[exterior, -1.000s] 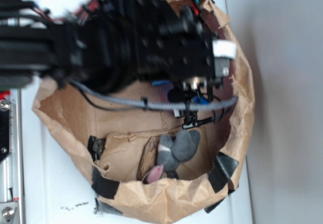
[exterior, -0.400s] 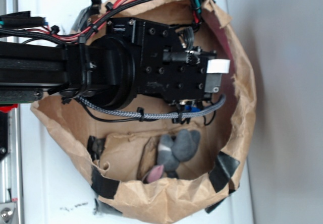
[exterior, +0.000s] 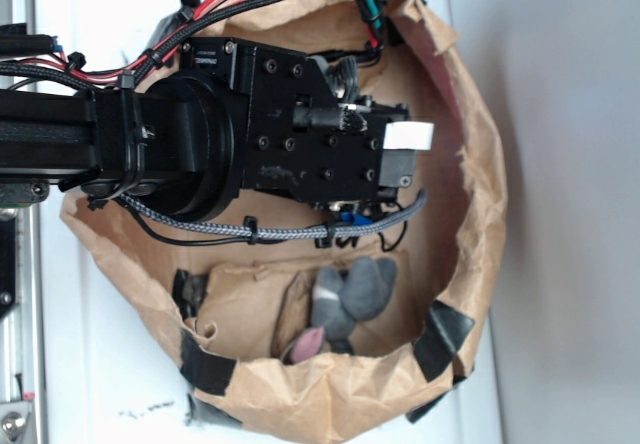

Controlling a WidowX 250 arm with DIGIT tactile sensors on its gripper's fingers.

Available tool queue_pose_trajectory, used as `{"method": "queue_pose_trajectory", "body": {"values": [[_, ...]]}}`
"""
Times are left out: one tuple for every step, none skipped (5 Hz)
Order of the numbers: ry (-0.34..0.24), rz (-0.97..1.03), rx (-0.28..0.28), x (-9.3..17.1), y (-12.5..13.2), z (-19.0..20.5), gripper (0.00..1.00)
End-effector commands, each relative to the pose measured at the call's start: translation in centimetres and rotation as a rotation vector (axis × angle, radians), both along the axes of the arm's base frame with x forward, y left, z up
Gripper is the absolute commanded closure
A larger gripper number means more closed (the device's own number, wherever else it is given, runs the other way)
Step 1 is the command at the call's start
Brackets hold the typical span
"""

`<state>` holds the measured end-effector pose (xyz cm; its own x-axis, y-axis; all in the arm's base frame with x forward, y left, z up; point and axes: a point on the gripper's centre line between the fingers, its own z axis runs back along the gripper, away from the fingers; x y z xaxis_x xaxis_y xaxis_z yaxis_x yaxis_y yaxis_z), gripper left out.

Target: Grab the blue sponge.

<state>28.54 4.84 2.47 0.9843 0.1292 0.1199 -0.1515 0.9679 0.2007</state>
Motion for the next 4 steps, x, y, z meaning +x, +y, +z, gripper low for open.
{"method": "queue_pose_trajectory", "body": {"values": [[-0.092, -0.028, -0.082, -0.7, -0.7, 5.1, 1.00], [-0.091, -0.042, -0.201, -1.7, -1.5, 9.7, 1.00], [-0.045, -0.064, -0.226, -2.2, -2.0, 12.1, 1.00], [-0.034, -0.057, -0.229, -2.4, -1.8, 13.2, 1.00]]}}
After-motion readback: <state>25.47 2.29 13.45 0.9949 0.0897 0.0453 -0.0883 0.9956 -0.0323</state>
